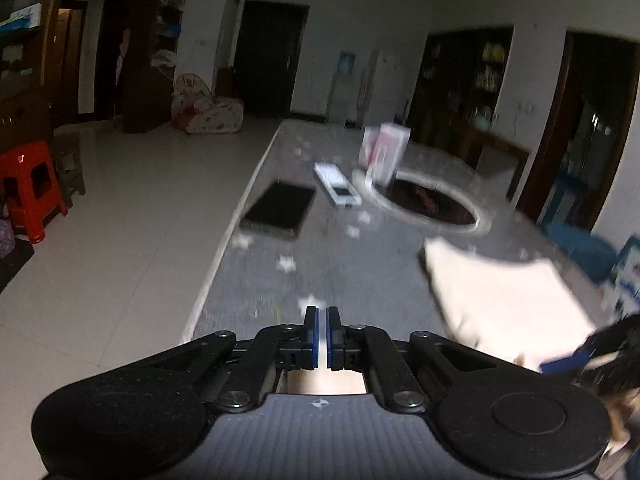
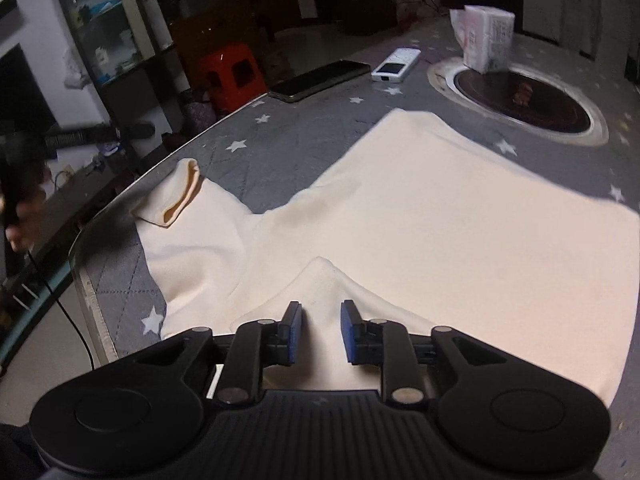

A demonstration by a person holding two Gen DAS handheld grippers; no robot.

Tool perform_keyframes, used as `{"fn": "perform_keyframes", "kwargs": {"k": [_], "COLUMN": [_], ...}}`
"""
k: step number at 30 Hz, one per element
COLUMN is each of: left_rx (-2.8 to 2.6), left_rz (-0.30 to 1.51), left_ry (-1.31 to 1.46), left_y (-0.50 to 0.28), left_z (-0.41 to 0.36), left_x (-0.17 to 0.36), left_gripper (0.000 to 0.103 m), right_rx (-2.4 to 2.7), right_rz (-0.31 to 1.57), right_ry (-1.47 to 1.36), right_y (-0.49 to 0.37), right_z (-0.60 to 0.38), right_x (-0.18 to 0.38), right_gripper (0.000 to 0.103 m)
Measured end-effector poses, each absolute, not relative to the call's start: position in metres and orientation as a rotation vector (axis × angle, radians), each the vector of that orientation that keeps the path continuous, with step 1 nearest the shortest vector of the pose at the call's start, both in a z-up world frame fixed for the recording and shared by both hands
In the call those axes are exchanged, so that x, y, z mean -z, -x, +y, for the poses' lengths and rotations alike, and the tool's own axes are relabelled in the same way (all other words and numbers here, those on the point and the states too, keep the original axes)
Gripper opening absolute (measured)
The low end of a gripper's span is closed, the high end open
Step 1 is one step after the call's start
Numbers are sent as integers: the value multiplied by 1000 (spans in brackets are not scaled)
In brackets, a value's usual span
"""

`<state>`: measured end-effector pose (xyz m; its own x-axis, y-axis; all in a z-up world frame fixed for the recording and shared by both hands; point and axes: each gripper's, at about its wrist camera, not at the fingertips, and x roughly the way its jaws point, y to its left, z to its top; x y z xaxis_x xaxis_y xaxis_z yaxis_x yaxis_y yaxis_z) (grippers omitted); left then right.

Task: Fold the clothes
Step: 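Grasp the other sleeve with the left gripper and fold it across the body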

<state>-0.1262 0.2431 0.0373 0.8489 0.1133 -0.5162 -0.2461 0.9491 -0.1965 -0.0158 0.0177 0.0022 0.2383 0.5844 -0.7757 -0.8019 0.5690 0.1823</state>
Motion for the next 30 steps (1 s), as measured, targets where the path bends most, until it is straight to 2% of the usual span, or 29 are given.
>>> {"fn": "perform_keyframes", "kwargs": {"k": [2,5,9,14,15,16,21,30], "left_rx": [-147,-115,-108,-98,-96,-93,-107,134], "left_rz": [503,566,621,689,702,715,715,509], "left_ry": [203,93,31,-42,-57,-71,40,279], "left_y": [130,129,125,119,118,117,109,108], "left_z": [235,210,195,178,174,171,189,168], "left_x": [-45,-37,-17,9,14,19,12,-65], "left_gripper": [4,19,54,51,45,29,6,6], "right_rx": [-971,-972,-967,-955,-950,-945,-919,-860], "right_rz": [918,909,892,863,856,851,829,783], "right_ry": [276,278,279,272,272,271,258,225], "right_y": [17,19,19,19,19,19,18,15], "right_z": [17,14,8,-2,-5,-7,-21,-58], "right_x": [-6,-11,-17,-29,-31,-32,-40,-57], "right_gripper": [23,27,28,31,32,32,32,31]}}
